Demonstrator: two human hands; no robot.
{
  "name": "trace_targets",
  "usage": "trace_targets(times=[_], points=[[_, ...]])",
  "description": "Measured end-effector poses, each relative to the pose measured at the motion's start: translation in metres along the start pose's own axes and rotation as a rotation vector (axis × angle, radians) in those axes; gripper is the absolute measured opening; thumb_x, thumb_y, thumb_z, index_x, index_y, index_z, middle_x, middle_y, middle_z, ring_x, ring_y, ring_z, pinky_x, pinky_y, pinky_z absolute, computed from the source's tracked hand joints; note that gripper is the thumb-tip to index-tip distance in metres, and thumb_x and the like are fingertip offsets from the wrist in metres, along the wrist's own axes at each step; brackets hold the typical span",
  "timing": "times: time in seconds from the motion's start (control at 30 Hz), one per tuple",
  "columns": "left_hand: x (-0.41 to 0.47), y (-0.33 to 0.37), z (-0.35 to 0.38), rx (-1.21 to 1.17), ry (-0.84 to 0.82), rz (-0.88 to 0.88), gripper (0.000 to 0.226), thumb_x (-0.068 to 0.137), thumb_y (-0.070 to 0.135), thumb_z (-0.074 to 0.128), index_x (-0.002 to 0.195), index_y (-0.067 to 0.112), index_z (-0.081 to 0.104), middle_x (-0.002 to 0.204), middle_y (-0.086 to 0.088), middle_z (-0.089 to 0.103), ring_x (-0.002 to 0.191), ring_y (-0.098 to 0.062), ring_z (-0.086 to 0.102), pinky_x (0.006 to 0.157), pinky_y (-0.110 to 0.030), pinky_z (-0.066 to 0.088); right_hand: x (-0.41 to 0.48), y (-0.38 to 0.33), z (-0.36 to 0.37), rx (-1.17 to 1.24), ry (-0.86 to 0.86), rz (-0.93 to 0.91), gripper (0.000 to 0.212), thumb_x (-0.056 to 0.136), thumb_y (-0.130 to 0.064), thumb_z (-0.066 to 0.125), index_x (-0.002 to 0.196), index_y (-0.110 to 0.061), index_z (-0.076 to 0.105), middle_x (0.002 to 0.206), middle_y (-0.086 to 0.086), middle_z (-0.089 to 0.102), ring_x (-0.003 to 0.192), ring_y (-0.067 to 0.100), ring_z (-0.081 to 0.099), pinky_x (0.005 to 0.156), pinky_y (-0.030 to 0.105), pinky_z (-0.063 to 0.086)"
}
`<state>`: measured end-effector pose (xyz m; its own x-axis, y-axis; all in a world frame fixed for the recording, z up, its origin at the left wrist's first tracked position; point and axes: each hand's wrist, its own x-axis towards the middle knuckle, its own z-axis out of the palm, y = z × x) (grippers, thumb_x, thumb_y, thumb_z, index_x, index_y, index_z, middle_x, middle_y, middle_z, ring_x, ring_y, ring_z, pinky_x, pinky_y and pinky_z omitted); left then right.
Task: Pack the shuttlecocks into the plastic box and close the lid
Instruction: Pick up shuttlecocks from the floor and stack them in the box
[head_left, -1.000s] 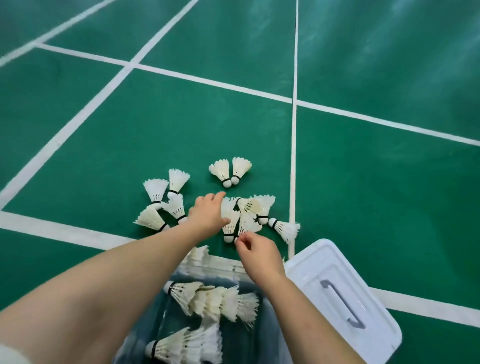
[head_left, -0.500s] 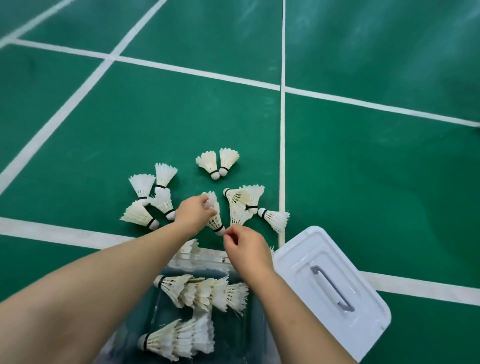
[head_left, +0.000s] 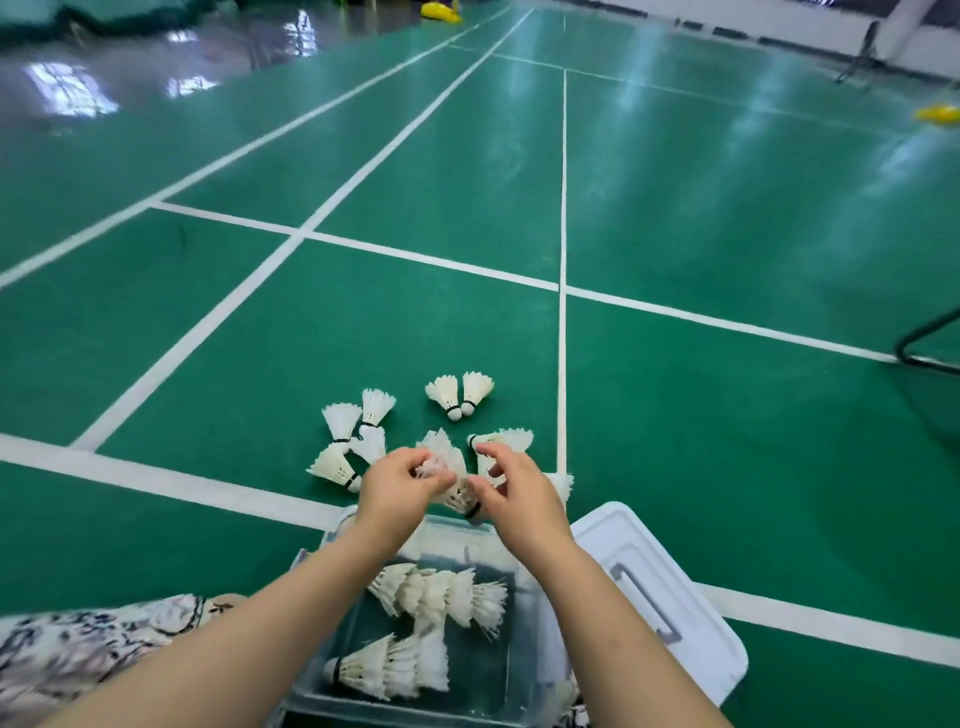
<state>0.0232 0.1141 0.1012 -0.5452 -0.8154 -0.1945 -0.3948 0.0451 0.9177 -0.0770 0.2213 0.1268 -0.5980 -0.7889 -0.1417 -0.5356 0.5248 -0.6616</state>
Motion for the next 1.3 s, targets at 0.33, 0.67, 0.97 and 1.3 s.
trace_targets(times=[0.33,0.67,0.97,1.3], points=[[-0.050,-0.023,-0.018,0.285,-0.396,0.038,0.023,0.071,0.016,0.079,0.062,0.019,0.058,0.062,0.007,0.052,0.061,-0.007,0.049,0.060,-0.024,0.039,-0.051,0.003,0.022,-0.145,-0.233,0.034,0.022,0.087,-0.040,0.059,0.103,-0.025,0.058,0.117,-0.001,0.053,0.104,0.019,0.055,0.090,0.033,0.045],[-0.067,-0.048,-0.019,0.366,-0.445,0.023,0.015,0.077,0.022,0.075,0.075,0.017,0.061,0.077,-0.002,0.056,0.066,-0.010,0.046,0.052,-0.011,0.032,-0.065,0.020,0.035,-0.146,-0.346,0.033,0.024,0.082,-0.028,0.068,0.066,-0.036,0.052,0.097,-0.006,0.050,0.094,0.014,0.051,0.089,0.030,0.042],[-0.049,-0.062,-0.029,0.283,-0.143,-0.061,0.007,0.083,0.021,0.068,0.082,0.015,0.069,0.084,-0.004,0.066,0.082,-0.018,0.057,0.061,-0.018,0.038,-0.074,0.040,0.051,-0.309,-0.255,0.207,0.009,0.083,-0.019,0.055,0.075,-0.024,0.054,0.088,-0.001,0.064,0.084,0.021,0.058,0.066,0.028,0.041],[-0.054,-0.079,-0.012,0.386,-0.183,-0.053,0.018,0.083,0.024,0.069,0.095,0.012,0.074,0.096,-0.001,0.067,0.086,-0.013,0.056,0.075,-0.022,0.038,-0.067,0.058,0.093,-0.116,-0.264,0.443,0.018,0.087,-0.009,0.048,0.094,-0.007,0.065,0.107,0.013,0.068,0.100,0.029,0.062,0.079,0.028,0.047]])
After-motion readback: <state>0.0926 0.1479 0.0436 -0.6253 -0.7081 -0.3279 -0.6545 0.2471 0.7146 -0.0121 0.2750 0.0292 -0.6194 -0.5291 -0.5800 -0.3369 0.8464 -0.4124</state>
